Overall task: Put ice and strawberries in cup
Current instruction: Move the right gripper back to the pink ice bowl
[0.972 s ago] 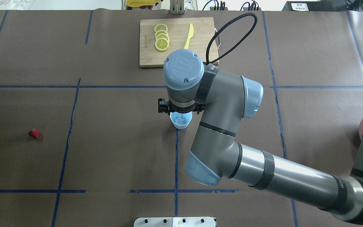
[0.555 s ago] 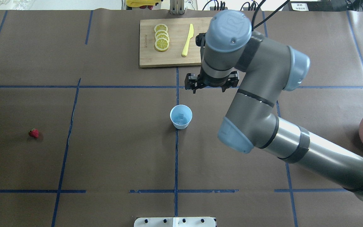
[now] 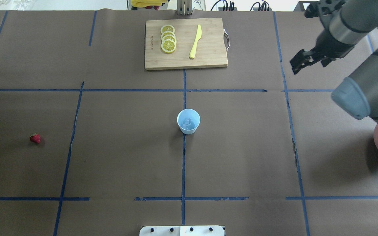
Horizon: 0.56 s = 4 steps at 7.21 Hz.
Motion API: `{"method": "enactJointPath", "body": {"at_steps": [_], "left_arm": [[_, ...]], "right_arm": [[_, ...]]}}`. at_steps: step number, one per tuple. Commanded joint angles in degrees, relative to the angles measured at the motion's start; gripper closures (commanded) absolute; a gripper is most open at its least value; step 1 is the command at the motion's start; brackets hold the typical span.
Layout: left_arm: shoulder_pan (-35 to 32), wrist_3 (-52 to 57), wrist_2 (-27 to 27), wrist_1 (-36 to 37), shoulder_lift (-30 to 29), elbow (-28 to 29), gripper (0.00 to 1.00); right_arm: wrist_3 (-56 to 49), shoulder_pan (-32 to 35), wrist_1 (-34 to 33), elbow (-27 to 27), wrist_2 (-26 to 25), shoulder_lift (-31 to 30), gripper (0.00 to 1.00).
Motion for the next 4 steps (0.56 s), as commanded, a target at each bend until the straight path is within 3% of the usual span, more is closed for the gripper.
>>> {"method": "enactJointPath", "body": {"at_steps": [1,4], "left_arm": [[0.0,0.1,0.0,-2.7,0.1,0.2,0.0],[0.0,0.2,-0.1,-2.8,0.0,-0.7,0.0]], "right_arm": [[-21.4,12.1,-0.1,0.0,4.8,-10.0,0.01],[-45.5,25.6,0.2,-1.0,5.1,-24.1,0.01]]}}
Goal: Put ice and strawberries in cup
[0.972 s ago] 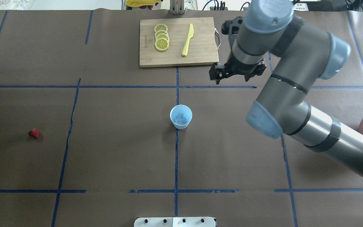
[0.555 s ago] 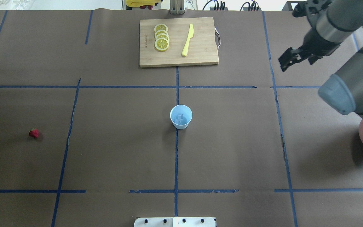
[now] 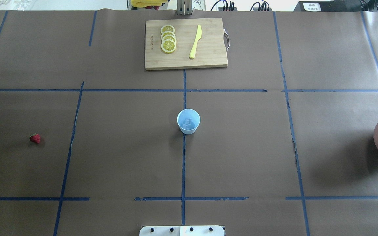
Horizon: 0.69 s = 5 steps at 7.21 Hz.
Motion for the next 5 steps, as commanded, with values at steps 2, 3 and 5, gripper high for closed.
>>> {"method": "enactJointPath", "body": {"at_steps": [2,3,5], "left_arm": [[0.0,-0.2,0.0,-1.3,-0.2,-0.5,0.0],[0.0,-0.1,-0.1,-1.3,-0.3,-0.5,0.0],[0.0,-0.8,-0.2,-1.4,-0.3,-0.6,0.0]], "right_arm": [[-10.1,12.7,0.1,-2.2,0.6,-13.3,0.01],[-10.2,14.4,0.3,-2.8,2.9,-16.9,0.01],[-5.8,15.0,0.3,-1.1,5.1,-17.6,0.01]]}}
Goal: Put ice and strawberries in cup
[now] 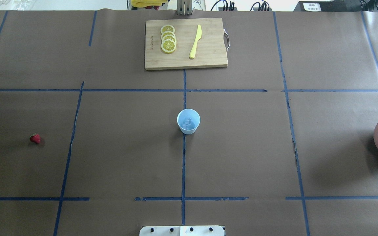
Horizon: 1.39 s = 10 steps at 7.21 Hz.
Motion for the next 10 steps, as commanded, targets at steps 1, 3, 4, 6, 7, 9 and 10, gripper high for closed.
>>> {"method": "enactJointPath", "body": {"at_steps": [1,3,4,6,7,9,10], "left_arm": [[0.1,-7.9,-2.7,-0.2,-0.2,-0.7,0.0],[3.2,-14.1,-4.0,-7.4,1.1,-1.9,0.0],[8.6,-18.7,-4.0,-7.9,1.0,-2.7,0.0],[16.3,-35.1,-2.9,-18.6,4.2,-3.2,0.0],[21.6,-43.6,0.1,-24.0,4.8,-3.2,0.0],[32.3,-57.9,8.3,-31.5,4.9,-3.2,0.0],[38.4,-64.9,13.6,-34.3,4.7,-3.0,0.0]], "right_arm": [[5.7,0.6,0.1,2.3,1.1,-0.6,0.01],[5.8,0.6,0.2,2.4,1.1,-0.2,0.01],[5.8,0.6,0.2,2.6,1.2,-0.2,0.01],[5.8,0.6,0.2,2.7,1.2,-0.2,0.01],[5.7,0.6,0.2,2.7,1.2,-0.2,0.01],[5.7,0.6,0.2,2.7,1.2,-0.2,0.01],[5.7,0.6,0.2,2.7,1.1,-0.2,0.01]]}}
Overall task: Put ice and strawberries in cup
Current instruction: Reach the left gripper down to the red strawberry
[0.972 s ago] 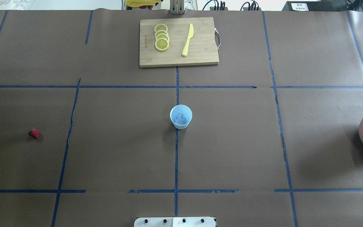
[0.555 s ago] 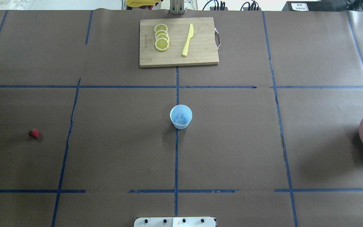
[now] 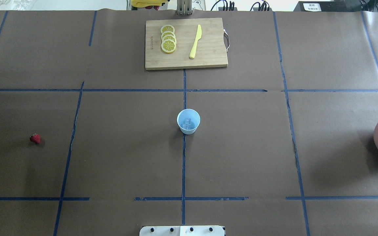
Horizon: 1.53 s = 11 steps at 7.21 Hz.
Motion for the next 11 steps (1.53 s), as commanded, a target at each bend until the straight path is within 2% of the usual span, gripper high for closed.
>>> {"method": "enactJointPath", "body": {"at_steps": [1,3,5,9,10,11], "left_arm": [[11.2,-12.5,9.1,-4.7,-0.5,0.4,0.0],[17.3,-17.0,14.2,-4.8,-2.7,1.8,0.0],[18.6,-17.2,14.6,-4.9,-5.6,4.9,0.0],[18.6,-16.9,14.4,-9.9,-6.6,10.9,0.04],[18.6,-17.2,14.2,-9.9,-6.6,10.7,0.13],[18.6,-17.4,14.1,-9.9,-6.6,10.7,0.33]], "right_arm": [[0.0,0.0,0.0,0.1,-0.1,0.0,0.01],[0.0,0.0,0.0,0.0,0.0,0.0,0.01],[-0.1,0.0,0.0,0.1,-0.1,-0.1,0.01],[0.1,0.0,0.0,0.1,-0.1,0.0,0.01],[0.2,0.0,0.0,0.4,-0.1,0.0,0.01],[0.2,0.0,0.0,0.5,-0.1,0.0,0.01]]}}
